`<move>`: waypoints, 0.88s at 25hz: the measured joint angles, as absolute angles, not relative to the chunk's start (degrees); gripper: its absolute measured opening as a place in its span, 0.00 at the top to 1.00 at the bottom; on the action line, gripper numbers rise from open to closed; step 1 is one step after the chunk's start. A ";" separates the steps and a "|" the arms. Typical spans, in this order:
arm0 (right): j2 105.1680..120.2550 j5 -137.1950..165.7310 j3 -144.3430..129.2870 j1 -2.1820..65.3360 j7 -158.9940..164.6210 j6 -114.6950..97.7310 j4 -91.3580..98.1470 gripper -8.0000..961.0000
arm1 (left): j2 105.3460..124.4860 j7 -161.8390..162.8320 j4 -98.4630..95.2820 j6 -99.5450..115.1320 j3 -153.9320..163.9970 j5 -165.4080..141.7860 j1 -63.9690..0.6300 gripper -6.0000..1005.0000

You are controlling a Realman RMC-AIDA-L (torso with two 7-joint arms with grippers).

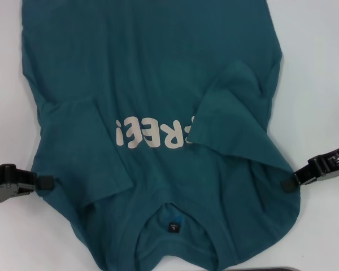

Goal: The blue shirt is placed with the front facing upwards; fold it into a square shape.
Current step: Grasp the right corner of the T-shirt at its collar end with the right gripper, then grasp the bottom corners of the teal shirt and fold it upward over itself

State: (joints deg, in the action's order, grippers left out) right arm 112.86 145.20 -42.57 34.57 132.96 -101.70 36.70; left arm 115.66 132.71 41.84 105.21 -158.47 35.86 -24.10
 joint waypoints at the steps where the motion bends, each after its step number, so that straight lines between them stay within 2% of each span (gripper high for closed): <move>1: 112.85 145.20 -42.66 34.50 132.97 -101.70 36.74 0.71 | 115.66 132.72 41.83 105.21 -158.46 35.86 -24.10 0.99; 6: 112.64 147.59 -42.81 34.40 133.21 -101.70 36.85 0.90 | 115.65 132.71 41.83 105.35 -158.07 35.81 -24.21 0.99; 9: 111.88 149.42 -42.66 34.57 133.84 -101.78 36.96 0.98 | 115.32 132.71 41.96 106.12 -157.28 35.47 -24.30 0.99; 15: 109.71 150.40 -42.30 34.38 135.15 -104.33 38.36 0.98 | 113.31 132.85 42.68 109.73 -156.56 35.13 -23.85 0.99; 18: 109.52 150.58 -42.61 34.22 135.28 -105.91 39.26 0.98 | 112.92 133.05 43.33 111.18 -154.93 34.08 -23.49 0.99; 22: 109.54 152.62 -42.76 34.19 135.40 -107.60 39.38 0.98 | 113.31 133.09 44.65 112.72 -152.32 31.50 -23.34 0.99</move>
State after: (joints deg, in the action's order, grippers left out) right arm 109.54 152.62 -42.76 34.19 135.40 -107.60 39.38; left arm 113.31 133.09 44.65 112.72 -152.32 31.50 -23.34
